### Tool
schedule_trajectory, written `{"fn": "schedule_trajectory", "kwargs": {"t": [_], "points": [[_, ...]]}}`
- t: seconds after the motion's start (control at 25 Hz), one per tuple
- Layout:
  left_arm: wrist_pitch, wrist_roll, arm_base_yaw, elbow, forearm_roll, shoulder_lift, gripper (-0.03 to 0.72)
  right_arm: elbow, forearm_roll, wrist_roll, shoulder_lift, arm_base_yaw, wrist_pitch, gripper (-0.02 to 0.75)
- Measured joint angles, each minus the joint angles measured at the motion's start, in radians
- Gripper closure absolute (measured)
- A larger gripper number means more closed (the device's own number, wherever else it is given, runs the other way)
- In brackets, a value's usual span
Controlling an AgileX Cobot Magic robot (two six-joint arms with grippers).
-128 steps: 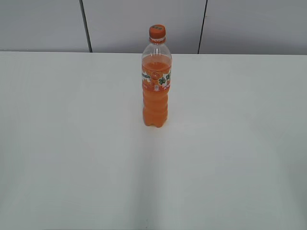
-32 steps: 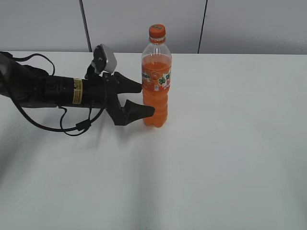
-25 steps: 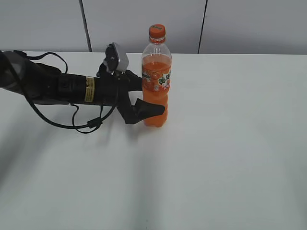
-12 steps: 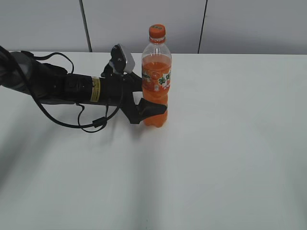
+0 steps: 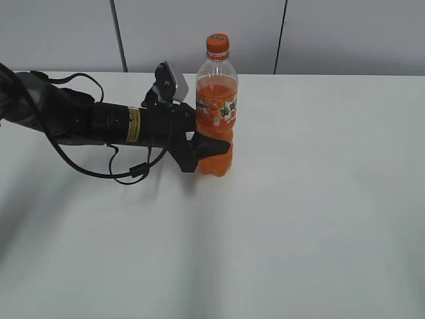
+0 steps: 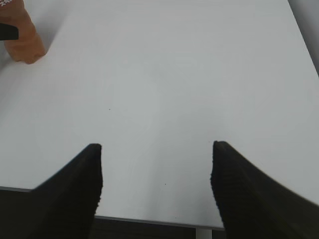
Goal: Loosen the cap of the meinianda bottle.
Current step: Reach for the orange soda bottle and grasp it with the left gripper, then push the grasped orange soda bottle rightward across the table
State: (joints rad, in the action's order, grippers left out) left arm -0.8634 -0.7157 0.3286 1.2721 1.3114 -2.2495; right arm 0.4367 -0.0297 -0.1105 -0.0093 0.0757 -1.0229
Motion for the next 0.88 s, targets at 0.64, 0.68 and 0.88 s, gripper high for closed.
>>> {"fn": "schedule_trajectory", "kwargs": {"t": [0.64,0.68,0.88], "points": [[-0.063,-0.003,0.084,0.000,0.071,-0.006,0.277,0.007,-0.001,0.000,0.000,0.000,-0.003,0.226],[-0.066,-0.003,0.096,0.000,0.077,-0.006,0.277,0.014,-0.001,0.000,0.000,0.000,-0.003,0.226],[-0.074,-0.007,0.155,-0.001,0.092,-0.007,0.277,0.042,-0.001,0.018,0.038,0.000,-0.005,0.226]]}}
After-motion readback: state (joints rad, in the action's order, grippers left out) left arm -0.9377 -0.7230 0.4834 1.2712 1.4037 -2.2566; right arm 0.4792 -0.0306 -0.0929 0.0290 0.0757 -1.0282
